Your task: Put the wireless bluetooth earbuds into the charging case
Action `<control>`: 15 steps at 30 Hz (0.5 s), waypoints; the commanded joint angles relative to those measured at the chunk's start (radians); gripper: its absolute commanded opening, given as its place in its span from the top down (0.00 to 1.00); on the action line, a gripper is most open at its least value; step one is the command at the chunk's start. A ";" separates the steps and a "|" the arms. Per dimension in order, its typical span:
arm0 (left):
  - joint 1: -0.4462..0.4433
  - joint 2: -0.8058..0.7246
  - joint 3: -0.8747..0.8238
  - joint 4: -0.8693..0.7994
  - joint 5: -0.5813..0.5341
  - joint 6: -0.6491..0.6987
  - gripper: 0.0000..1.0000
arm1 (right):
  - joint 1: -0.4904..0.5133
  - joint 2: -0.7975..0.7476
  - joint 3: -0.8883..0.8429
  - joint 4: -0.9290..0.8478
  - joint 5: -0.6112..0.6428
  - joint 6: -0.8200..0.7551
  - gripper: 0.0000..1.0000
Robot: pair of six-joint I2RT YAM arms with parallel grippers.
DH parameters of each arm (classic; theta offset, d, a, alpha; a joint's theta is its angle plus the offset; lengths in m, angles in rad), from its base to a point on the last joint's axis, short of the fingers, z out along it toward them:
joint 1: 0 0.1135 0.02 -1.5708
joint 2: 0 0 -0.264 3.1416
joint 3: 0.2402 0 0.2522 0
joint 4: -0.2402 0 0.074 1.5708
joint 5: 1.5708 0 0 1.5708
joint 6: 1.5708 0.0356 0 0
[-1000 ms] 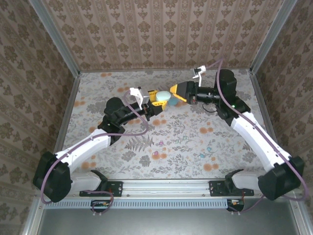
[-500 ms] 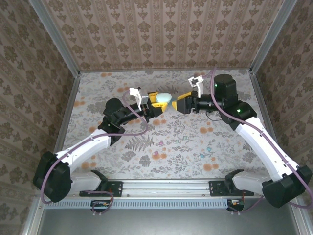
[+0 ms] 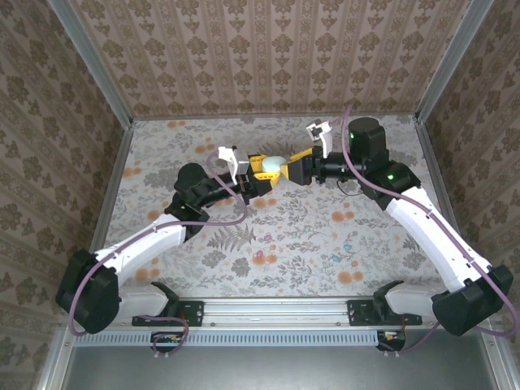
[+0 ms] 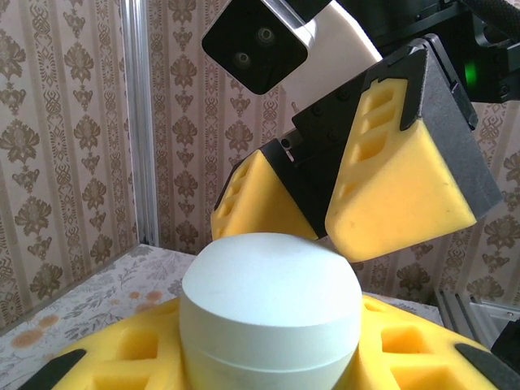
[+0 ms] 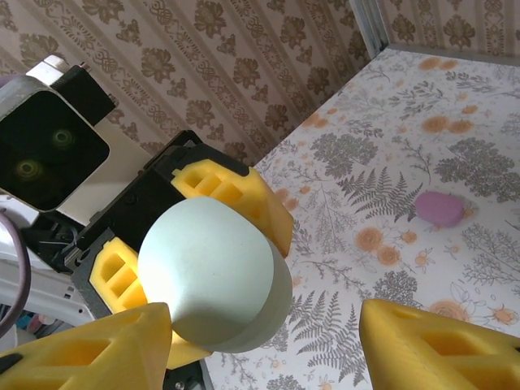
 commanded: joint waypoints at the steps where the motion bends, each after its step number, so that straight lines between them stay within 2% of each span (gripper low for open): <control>1: -0.009 0.001 0.027 0.045 0.022 -0.018 0.70 | 0.007 0.005 0.020 -0.029 0.005 -0.044 0.36; 2: -0.009 0.001 0.026 0.043 0.013 -0.017 0.70 | 0.008 -0.002 0.013 -0.016 -0.044 -0.055 0.36; 4: -0.008 0.001 0.026 0.045 0.006 -0.014 0.70 | 0.011 -0.029 -0.011 0.019 -0.065 -0.061 0.34; 9: -0.009 0.007 0.030 0.049 0.010 -0.015 0.70 | 0.012 -0.069 -0.042 -0.013 -0.006 -0.147 0.33; 15: -0.008 0.013 0.035 0.050 0.032 -0.020 0.69 | 0.012 -0.044 -0.025 -0.023 0.041 -0.120 0.36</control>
